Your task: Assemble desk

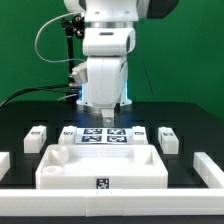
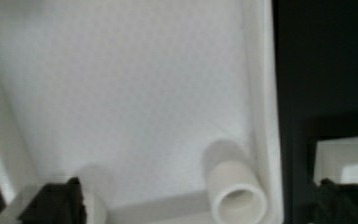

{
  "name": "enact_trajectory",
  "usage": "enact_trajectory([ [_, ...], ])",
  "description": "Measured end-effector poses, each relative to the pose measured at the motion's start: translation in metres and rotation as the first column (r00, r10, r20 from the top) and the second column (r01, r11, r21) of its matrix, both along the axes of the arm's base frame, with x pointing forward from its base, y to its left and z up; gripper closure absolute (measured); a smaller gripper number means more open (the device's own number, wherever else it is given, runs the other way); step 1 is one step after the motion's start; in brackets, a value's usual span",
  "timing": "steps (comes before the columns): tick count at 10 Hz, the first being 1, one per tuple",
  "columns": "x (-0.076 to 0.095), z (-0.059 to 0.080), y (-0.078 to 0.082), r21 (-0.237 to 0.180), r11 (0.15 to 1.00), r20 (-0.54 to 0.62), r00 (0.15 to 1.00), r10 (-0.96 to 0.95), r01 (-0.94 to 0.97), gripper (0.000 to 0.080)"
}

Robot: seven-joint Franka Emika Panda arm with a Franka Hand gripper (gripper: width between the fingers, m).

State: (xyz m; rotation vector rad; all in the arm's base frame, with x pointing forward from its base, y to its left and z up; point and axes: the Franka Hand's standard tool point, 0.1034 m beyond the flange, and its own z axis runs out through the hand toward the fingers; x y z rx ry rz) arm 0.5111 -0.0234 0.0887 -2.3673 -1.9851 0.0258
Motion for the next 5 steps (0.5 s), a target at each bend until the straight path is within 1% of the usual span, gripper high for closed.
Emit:
enact_trajectory([
  [2, 0.001, 0.0, 0.0, -0.001, 1.0, 0.0, 1.0, -0.017, 0.017, 0.015],
  [3, 0.0, -0.002, -0.001, -0.001, 1.0, -0.002, 1.0, -0.018, 0.018, 0.015],
  [4, -0.003, -0.015, -0.006, -0.001, 1.0, 0.044, 0.999, 0.027, -0.027, 0.015],
  [5, -0.015, -0.038, -0.013, -0.003, 0.999, 0.082, 0.995, 0.052, -0.052, 0.015],
])
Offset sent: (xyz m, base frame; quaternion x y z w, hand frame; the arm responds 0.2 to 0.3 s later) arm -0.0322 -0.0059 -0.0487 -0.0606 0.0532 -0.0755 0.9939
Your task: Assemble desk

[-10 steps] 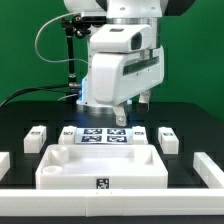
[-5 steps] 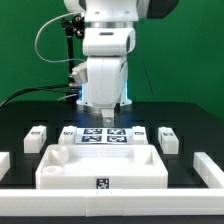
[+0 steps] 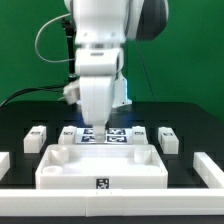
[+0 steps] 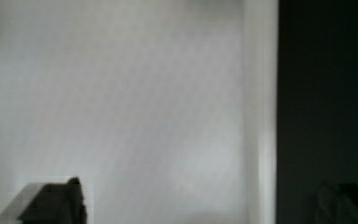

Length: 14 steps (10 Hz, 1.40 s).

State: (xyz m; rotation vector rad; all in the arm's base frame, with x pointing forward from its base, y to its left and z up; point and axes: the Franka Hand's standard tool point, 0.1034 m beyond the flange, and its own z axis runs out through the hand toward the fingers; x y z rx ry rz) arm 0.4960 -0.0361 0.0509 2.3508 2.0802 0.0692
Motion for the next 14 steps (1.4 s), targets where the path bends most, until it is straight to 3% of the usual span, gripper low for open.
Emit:
enact_trajectory([
  [1, -0.0089, -0.0194, -0.0098, -0.003, 1.0, 0.036, 0.999, 0.032, -0.031, 0.015],
  [2, -0.013, -0.028, -0.0145, -0.001, 1.0, 0.034, 0.999, 0.021, -0.021, 0.015],
  [4, -0.0119, -0.0265, -0.014, -0.001, 1.0, 0.036, 0.999, 0.017, -0.017, 0.015],
  [5, -0.0126, -0.0274, -0.0145, -0.001, 1.0, 0.034, 0.999, 0.016, -0.016, 0.0244],
  [6, -0.0126, -0.0276, -0.0146, -0.001, 1.0, 0.034, 0.999, 0.016, -0.016, 0.0244],
  [7, -0.0129, -0.0278, -0.0147, -0.001, 1.0, 0.034, 0.999, 0.016, -0.016, 0.0445],
  [8, -0.0132, -0.0281, -0.0148, -0.001, 1.0, 0.033, 0.999, 0.016, -0.016, 0.0581],
  [9, -0.0134, -0.0283, -0.0149, -0.001, 1.0, 0.032, 0.999, 0.015, -0.015, 0.0581],
  [10, -0.0134, -0.0284, -0.015, -0.001, 1.0, 0.032, 0.999, 0.013, -0.013, 0.0745],
  [14, -0.0134, -0.0285, -0.0154, -0.001, 1.0, 0.032, 0.999, 0.012, -0.012, 0.0746],
])
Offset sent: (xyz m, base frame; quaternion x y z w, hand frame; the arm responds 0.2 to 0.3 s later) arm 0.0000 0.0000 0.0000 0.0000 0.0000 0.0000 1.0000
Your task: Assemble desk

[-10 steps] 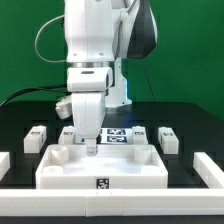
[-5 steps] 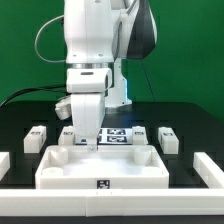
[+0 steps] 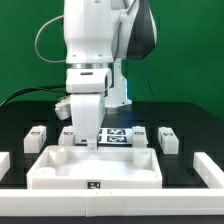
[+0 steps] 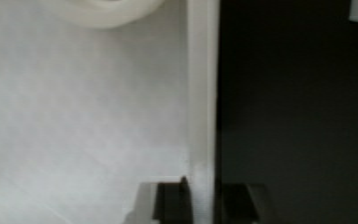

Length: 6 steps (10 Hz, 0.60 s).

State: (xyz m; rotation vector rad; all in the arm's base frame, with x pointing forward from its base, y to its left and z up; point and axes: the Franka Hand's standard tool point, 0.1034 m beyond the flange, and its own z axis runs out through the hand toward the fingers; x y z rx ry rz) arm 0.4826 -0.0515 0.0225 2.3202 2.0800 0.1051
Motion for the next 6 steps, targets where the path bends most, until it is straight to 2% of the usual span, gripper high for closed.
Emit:
enact_trajectory([
  [4, 0.001, 0.0, -0.001, -0.004, 0.999, 0.007, 0.999, 0.047, -0.047, 0.0745],
  [5, 0.008, 0.0, 0.02, -0.003, 1.0, 0.012, 0.999, 0.03, -0.03, 0.0745],
  [6, 0.015, 0.0, 0.039, 0.003, 0.995, 0.064, 0.993, 0.098, -0.099, 0.0745],
])
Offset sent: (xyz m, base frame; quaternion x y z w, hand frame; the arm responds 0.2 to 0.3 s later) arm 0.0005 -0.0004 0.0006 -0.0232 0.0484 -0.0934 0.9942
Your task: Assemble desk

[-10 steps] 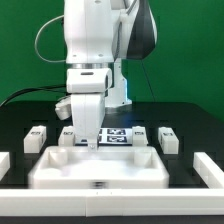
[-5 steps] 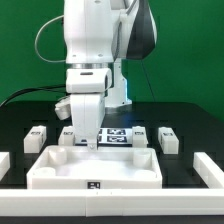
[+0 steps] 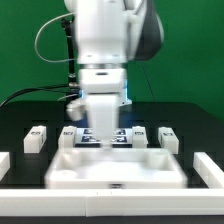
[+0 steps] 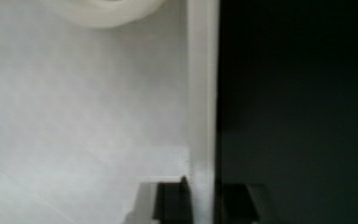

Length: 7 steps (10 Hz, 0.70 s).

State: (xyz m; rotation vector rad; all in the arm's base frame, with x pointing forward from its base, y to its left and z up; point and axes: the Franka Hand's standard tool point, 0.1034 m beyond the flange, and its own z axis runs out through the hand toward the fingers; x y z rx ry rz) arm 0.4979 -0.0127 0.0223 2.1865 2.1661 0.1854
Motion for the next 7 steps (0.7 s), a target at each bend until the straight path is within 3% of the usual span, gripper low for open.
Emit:
enact_trajectory([
  [3, 0.018, 0.0, 0.034, 0.025, 0.999, 0.003, 0.999, -0.036, 0.036, 0.0745],
  [7, 0.018, 0.0, 0.034, 0.018, 0.999, -0.031, 0.999, -0.036, 0.037, 0.0745],
])
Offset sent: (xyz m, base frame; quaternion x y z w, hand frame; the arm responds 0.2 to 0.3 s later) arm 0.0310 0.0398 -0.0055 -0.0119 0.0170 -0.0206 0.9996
